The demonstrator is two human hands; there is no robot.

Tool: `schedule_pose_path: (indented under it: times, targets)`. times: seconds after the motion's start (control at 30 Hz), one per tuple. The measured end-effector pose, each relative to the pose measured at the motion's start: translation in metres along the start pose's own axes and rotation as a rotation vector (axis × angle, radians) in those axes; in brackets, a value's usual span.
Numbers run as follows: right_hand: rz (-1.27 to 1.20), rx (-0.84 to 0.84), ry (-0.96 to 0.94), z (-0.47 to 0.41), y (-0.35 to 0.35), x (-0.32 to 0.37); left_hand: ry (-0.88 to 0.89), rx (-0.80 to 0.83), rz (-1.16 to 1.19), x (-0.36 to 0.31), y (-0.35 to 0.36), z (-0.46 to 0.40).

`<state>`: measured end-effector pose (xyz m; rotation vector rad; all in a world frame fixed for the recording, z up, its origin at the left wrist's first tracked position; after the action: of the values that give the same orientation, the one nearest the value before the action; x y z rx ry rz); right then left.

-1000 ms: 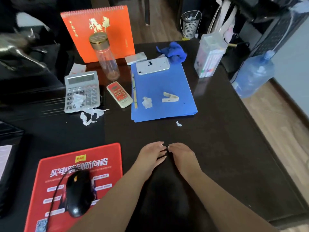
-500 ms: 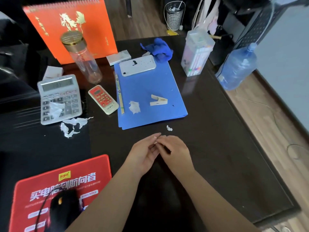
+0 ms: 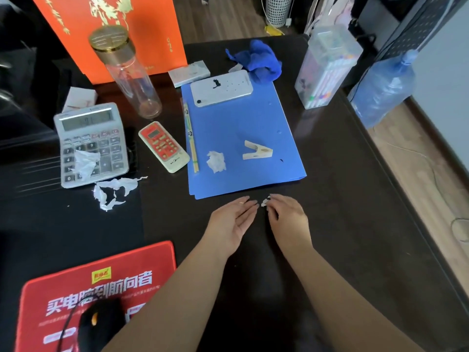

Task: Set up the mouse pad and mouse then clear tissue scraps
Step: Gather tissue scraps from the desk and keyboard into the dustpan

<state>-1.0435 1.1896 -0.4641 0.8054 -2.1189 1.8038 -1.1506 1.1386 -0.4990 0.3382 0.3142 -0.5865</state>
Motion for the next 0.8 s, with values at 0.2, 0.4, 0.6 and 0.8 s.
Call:
schedule_pose_path:
  times: [0.2,0.4,0.6,0.8]
  targets:
    - [-0.225,0.126,0.232,0.002,-0.003,0.011,0.012,0.035,-0.021,0.001,0.003,0.003]
    - [-0.279,0.014,0.163,-0.002,-0.014,0.040,0.015,0.227,-0.014,-0.008,0.012,0.020]
    - [-0.254,0.170,-0.119,-0.014,-0.009,0.072,0.070,0.176,0.187,-0.034,-0.010,0.012]
    - [-0.177,0.272,-0.118,-0.051,0.024,0.088,0.084,0.072,0.334,-0.052,-0.036,0.009]
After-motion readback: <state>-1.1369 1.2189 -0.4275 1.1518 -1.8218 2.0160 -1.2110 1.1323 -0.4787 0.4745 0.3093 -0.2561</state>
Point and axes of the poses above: each hand's wrist, its own z-axis away from the middle knuckle, its own y-axis out of the palm, x = y × z, the point moved 7 cm from there along -z, towards the middle knuckle, and after that the axes turned 11 degrees about -x, right-handed, at the moved point
